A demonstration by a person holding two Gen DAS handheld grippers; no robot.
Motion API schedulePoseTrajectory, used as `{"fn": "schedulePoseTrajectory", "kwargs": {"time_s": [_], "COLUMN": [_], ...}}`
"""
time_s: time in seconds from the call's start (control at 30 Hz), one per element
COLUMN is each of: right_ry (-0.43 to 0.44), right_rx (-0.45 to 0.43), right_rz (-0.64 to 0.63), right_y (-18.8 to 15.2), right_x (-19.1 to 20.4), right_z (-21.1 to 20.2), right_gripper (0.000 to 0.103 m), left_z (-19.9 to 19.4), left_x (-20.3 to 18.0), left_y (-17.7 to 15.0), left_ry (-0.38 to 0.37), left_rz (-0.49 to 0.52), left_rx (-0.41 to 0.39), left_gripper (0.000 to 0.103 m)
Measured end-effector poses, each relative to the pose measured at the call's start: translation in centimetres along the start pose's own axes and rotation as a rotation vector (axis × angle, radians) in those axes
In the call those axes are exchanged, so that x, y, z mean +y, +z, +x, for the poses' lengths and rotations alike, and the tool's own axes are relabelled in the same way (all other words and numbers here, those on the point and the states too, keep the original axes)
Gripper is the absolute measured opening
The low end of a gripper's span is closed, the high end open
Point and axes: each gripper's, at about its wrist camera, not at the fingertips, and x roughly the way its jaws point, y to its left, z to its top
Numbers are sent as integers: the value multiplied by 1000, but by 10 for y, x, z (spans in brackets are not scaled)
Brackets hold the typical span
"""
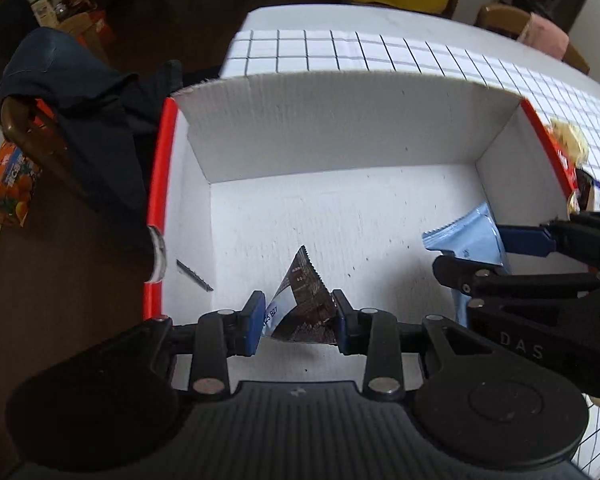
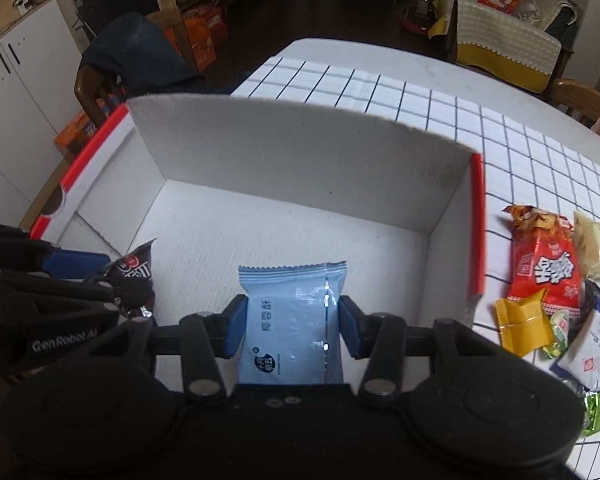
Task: Organize snacks
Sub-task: 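Carry both snacks over the box and open both grippers to drop them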
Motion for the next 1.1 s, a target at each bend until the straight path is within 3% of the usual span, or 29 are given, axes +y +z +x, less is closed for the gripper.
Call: {"fn": "schedulePoseTrajectory", "kwargs": {"time_s": [0.3,0.57,0.77,0.97,1.1], "right_ry": [-30,-41,-33,-16,1], "right_rx": [41,42,26,-10,-47], "right_rz": [3,24,41,66,81], "right_y": [-2,-3,-8,-13,-14], "right_x": [-1,-2,-4,-5,-6], "right_z": [14,17,4,-18,-36], "right_gripper": [47,47,51,54,58], "left_z": [21,22,11,-9,-26], "left_x": [-2,1,4,3,1], "left_y": [0,-3,-5,-6,-7], "left_ry": [10,-9,-31,-41,-57], "left_rz": [31,23,10,7,6], "left_rx": [57,56,32,-21,-57], "left_gripper": [35,35,37,49,51]}}
